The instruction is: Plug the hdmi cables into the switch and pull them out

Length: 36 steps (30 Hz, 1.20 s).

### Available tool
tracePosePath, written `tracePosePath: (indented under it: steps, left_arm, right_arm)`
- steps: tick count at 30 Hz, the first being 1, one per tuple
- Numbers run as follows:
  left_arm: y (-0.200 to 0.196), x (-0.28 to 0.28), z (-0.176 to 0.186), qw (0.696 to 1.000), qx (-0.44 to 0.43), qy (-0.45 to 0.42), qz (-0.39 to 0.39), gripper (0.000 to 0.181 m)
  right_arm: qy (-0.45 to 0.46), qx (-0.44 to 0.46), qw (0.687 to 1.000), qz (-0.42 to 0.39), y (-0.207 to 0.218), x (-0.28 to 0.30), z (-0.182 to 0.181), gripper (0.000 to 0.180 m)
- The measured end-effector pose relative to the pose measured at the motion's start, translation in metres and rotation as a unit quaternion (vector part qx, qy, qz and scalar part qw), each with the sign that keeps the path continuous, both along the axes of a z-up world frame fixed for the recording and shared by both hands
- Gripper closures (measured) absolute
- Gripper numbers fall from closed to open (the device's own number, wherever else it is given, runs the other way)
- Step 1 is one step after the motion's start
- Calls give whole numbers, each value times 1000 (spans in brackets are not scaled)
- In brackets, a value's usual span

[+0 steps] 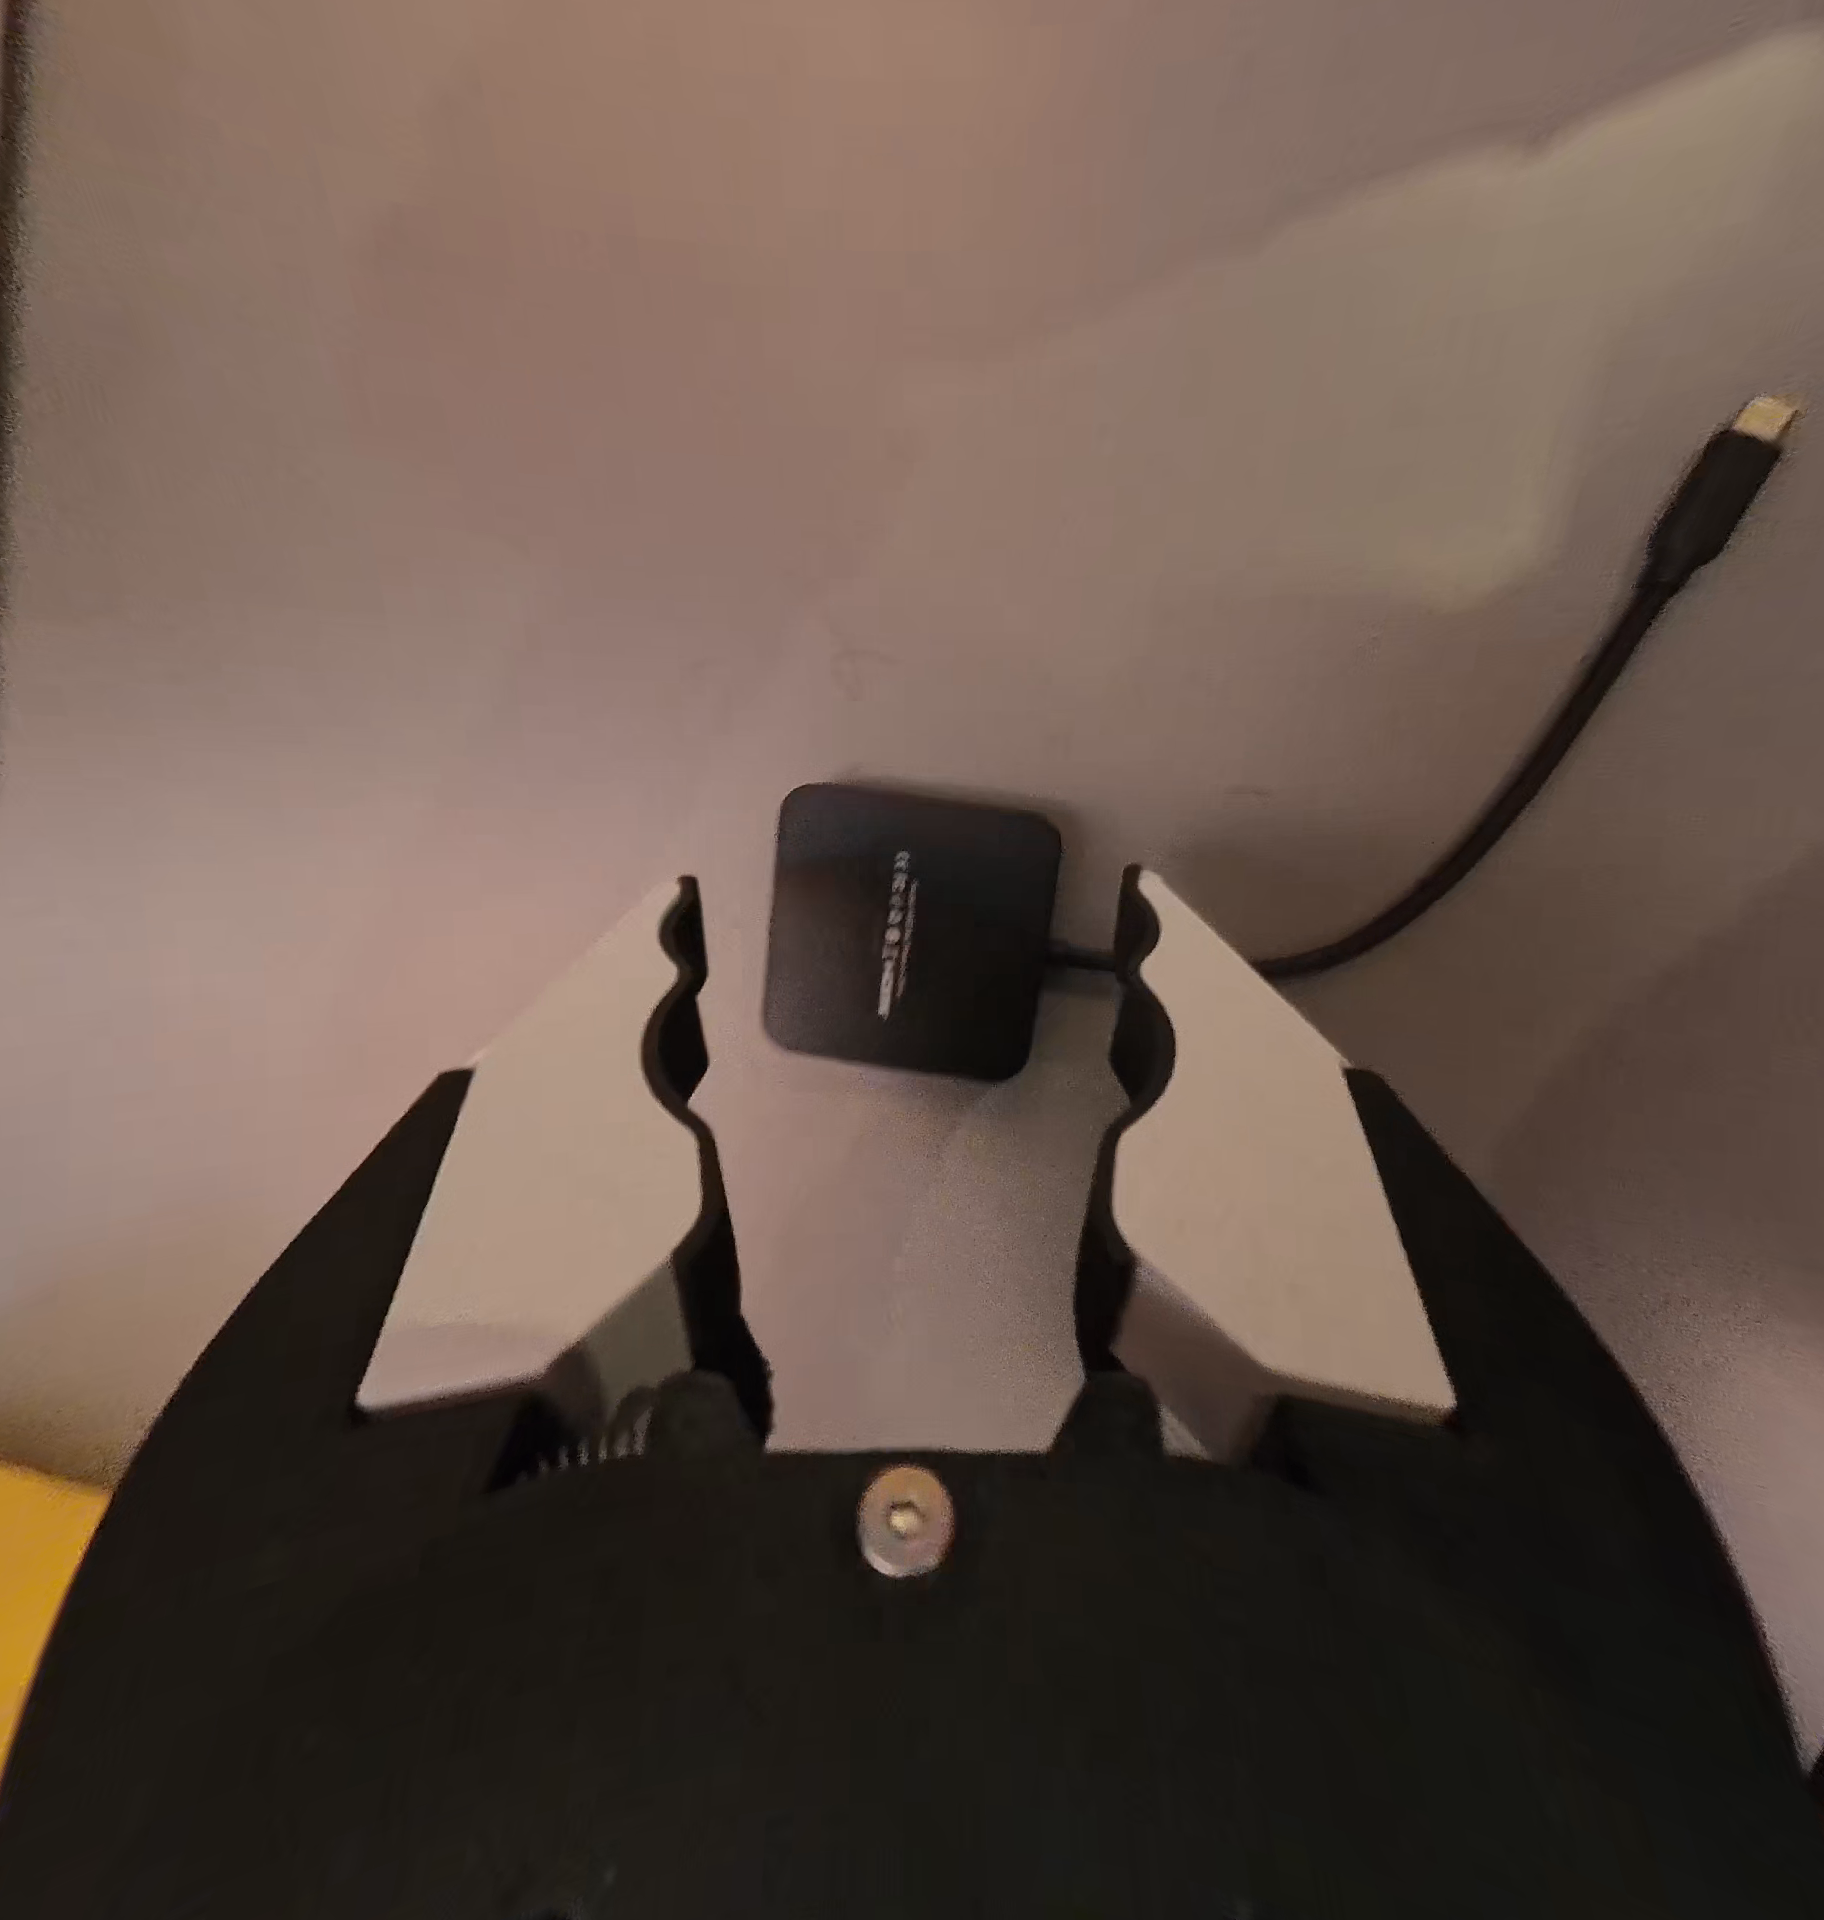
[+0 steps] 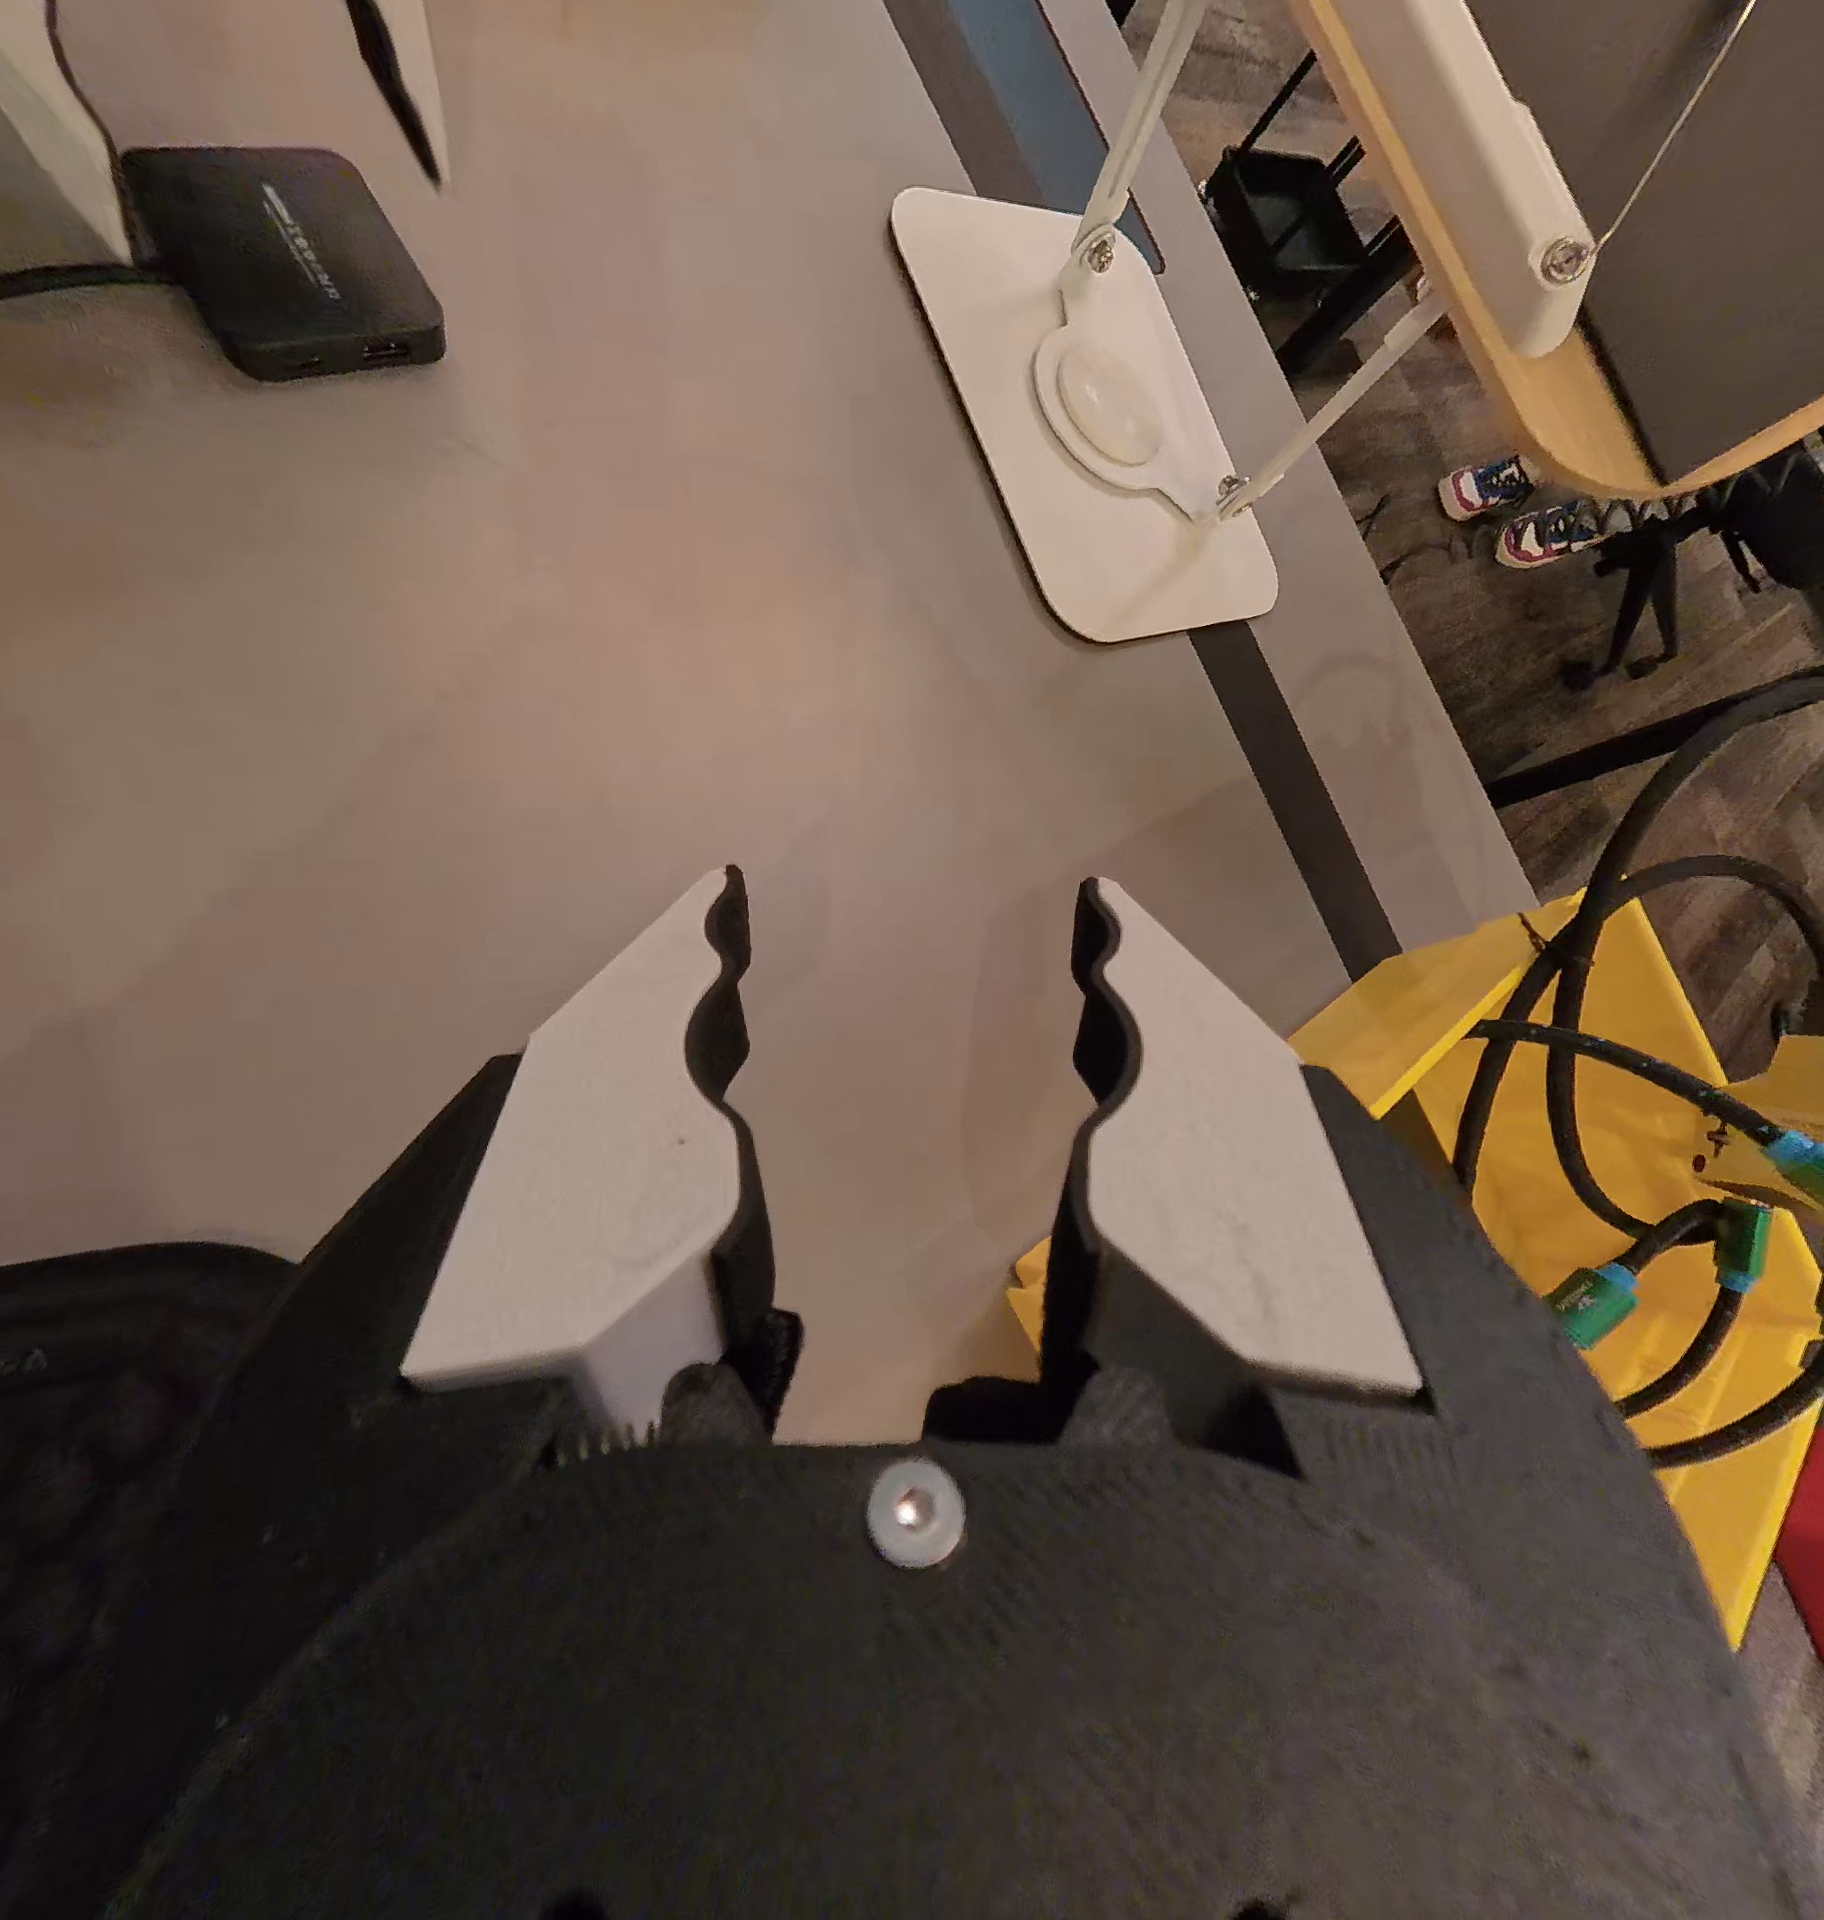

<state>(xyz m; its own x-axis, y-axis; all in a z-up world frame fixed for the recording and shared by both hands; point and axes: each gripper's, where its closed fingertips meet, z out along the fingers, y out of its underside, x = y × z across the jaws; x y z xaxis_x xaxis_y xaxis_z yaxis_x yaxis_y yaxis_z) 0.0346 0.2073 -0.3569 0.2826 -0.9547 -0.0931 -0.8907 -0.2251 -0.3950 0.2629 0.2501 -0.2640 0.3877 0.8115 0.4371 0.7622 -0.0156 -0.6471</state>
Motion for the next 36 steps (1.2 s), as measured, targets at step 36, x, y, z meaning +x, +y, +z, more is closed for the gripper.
tracePosePath:
  steps: [36]
  left_arm:
    - [0,-274,20,942,106,27,316,176]
  right_arm:
    - [1,-7,1000,18,-2,-9,-14,118]
